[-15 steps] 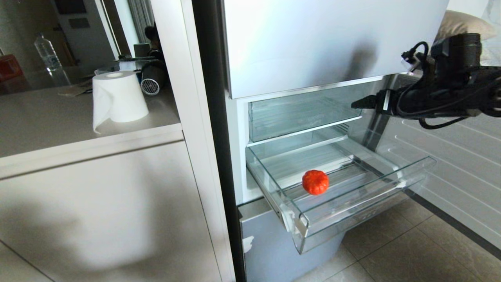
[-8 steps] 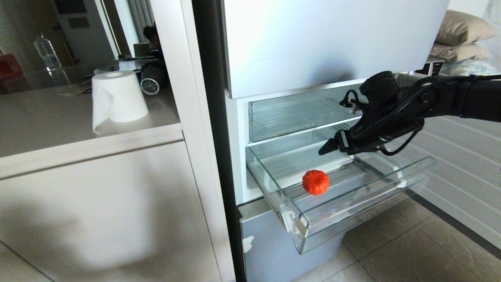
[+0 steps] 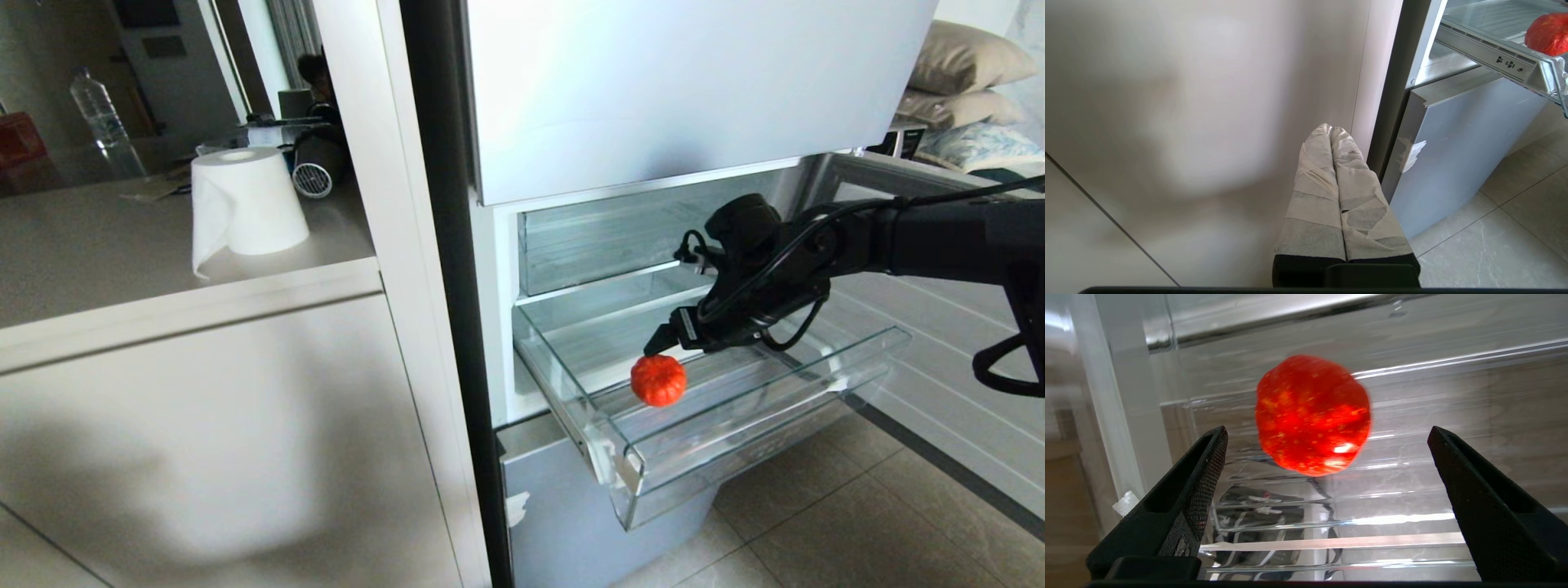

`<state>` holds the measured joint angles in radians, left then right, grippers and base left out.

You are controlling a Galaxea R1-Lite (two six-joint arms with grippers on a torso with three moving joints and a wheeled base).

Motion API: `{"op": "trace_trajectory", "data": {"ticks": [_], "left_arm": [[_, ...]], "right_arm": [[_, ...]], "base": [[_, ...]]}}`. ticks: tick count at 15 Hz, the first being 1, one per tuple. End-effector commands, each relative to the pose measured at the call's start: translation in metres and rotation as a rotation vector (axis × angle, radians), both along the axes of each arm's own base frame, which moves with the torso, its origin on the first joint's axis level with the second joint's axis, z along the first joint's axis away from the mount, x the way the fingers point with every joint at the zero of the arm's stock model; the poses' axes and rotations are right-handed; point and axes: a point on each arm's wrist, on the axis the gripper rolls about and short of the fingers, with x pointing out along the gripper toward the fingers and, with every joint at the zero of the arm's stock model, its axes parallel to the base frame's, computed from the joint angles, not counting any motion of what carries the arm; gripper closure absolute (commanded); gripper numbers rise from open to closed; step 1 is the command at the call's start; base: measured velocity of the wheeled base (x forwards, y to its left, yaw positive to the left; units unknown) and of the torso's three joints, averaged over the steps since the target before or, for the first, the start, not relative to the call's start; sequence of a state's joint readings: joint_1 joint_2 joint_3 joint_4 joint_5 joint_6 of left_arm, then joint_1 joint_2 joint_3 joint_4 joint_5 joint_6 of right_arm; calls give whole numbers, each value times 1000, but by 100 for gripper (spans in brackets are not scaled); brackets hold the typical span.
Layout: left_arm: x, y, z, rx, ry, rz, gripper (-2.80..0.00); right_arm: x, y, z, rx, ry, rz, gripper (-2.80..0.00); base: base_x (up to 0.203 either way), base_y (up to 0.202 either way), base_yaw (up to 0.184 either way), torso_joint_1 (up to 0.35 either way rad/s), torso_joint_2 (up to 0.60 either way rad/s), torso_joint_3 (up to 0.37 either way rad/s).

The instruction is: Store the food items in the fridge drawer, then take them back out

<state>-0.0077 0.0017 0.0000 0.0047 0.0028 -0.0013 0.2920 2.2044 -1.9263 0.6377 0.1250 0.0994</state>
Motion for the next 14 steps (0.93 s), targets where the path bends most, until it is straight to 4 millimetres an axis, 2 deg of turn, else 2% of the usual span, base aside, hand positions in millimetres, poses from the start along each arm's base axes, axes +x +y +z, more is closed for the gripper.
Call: {"op": "trace_trajectory", "data": {"ticks": [1,8,11,14], "left_arm": [[0,0,0,0,1,0,0],[0,0,0,0,1,0,0],[0,0,0,0,0,0,0],[0,0,0,0,0,0,0]], "right_arm": [[-2,4,-5,-1,20,11,-280],[3,13,-37,19,-60,22,-280],[13,15,-57,3,-156,-26,-280],[12,15,-65,-11,-139,-36,-280]], "base": [[0,0,0,0,0,0],[0,0,0,0,0,0],[0,0,0,0,0,0],[0,0,0,0,0,0]]}}
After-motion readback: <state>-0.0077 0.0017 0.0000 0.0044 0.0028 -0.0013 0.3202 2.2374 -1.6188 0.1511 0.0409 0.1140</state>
